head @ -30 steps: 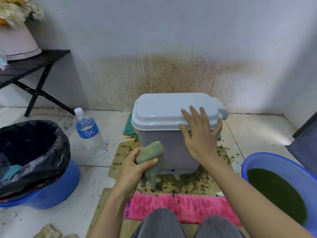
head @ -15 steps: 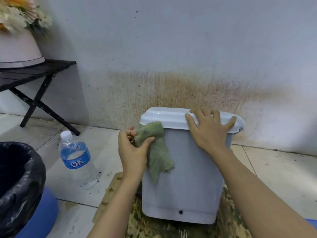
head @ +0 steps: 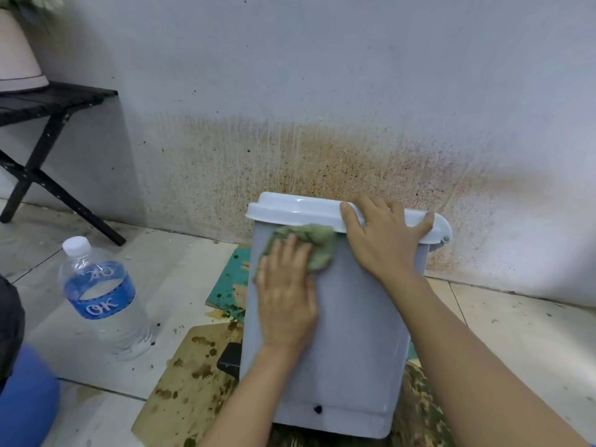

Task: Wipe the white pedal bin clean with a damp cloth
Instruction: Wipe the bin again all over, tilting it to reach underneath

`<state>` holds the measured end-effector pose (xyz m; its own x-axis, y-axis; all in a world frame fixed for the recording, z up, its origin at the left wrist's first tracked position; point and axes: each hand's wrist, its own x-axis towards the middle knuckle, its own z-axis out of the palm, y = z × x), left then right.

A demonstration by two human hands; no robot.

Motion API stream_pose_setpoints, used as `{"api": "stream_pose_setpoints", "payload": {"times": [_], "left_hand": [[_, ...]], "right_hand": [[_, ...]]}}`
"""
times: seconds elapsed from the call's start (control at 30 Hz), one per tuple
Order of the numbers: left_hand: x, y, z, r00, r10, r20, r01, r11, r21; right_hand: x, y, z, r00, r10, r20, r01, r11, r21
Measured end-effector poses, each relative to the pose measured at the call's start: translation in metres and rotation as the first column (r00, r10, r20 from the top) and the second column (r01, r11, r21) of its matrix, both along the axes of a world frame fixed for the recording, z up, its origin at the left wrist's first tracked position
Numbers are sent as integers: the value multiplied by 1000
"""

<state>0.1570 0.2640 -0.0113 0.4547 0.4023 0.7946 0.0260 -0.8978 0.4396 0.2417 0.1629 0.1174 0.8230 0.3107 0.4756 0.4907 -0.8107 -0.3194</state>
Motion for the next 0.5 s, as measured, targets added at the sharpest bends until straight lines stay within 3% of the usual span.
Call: {"api": "stream_pose_setpoints", "payload": {"times": [0.07,0.13,0.17,0.23,0.3,0.4,0.5], "left_hand": [[-5,26,8,995,68,68,-51,974,-221],[-5,33,11,994,86,72,-61,952,-300],[-5,32,6,995,81,52,-67,971,-231],[-13,26,-23,1000,6,-8,-5,999,51],[-42,16,-73,990,-92,-108,120,952,282],[-100,10,-145,956,-135,-260,221,916,336],[-104,19,-135,942,-184,-281,263,924,277]], "right_hand": [[-1,3,-1,1000,-13,12,13,1000,3],[-3,3,-2,999,-27,17,27,1000,0],[-3,2,-3,1000,-25,16,25,1000,1],[-2,2,-3,1000,-18,4,18,1000,3],[-1,2,-2,1000,-17,-13,17,1000,-8],[-6,1,-4,1000,-15,7,15,1000,-4],[-10,-1,-3,999,-17,28,17,1000,-6]]}}
